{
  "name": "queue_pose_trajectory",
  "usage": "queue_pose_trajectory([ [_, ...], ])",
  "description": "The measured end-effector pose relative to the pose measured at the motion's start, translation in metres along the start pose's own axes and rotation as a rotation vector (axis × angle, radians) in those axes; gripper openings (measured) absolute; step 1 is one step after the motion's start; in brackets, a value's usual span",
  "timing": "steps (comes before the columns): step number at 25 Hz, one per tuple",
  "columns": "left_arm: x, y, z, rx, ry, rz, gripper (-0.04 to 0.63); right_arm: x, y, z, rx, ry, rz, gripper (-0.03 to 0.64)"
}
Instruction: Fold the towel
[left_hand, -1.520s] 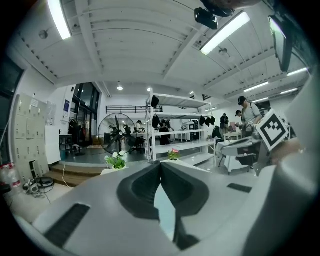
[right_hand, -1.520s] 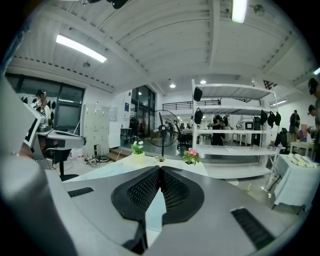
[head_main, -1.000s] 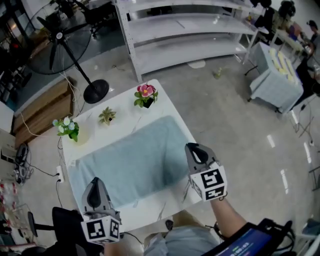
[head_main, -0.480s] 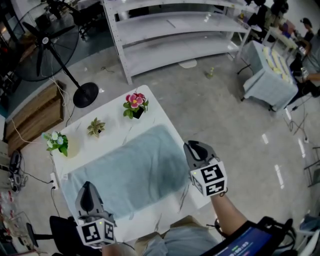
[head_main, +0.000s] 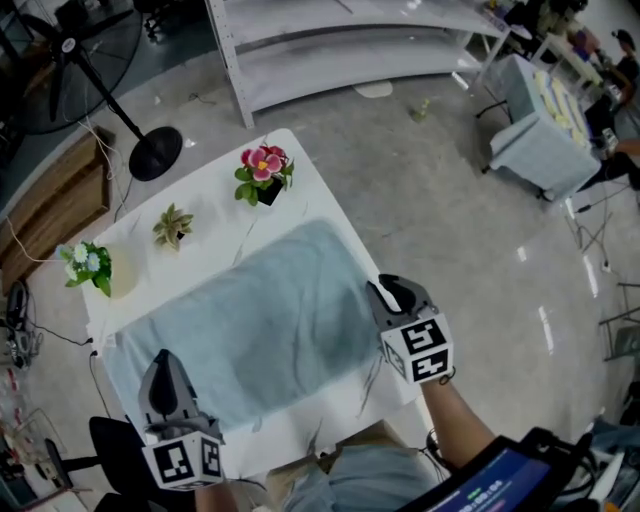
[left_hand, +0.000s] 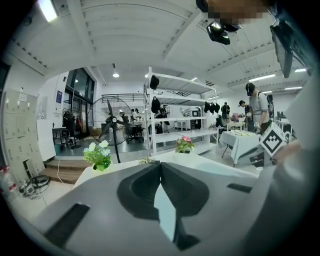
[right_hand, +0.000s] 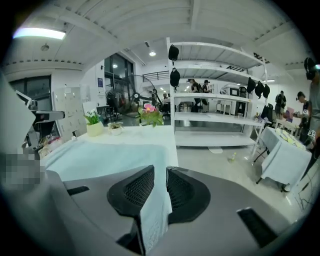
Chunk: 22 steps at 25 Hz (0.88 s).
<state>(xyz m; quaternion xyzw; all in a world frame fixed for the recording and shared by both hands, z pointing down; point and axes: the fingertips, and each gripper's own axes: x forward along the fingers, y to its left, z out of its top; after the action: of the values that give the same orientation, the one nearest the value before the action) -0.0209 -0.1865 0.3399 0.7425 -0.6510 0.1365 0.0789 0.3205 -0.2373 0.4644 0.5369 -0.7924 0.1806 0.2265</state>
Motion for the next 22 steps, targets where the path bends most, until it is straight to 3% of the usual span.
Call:
queue_pose_trajectory([
  [11,0.01,-0.007,-0.039,-0.016,0.061,-0.024,0.008,0.01,-0.005,-0.06,0.023,0.171,-0.021,0.121],
  [13,0.01,-0.006,-0.04,-0.02,0.06,-0.021,0.008,0.013,-0.004,-0.063,0.015,0.209,-0.028,0.112],
  [15,0.009,-0.003,-0.041,-0.028,0.054,-0.015,0.008,0.016,-0.001,-0.063,0.047,0.228,-0.021,0.051],
  [19,-0.002,0.004,-0.041,-0.057,0.042,-0.003,0.008,0.013,0.005,-0.044,0.126,0.178,-0.008,0.032],
  [22,-0.016,0.015,-0.04,-0.066,0.033,0.007,0.008,0.003,0.02,-0.015,0.125,0.119,0.006,0.032],
])
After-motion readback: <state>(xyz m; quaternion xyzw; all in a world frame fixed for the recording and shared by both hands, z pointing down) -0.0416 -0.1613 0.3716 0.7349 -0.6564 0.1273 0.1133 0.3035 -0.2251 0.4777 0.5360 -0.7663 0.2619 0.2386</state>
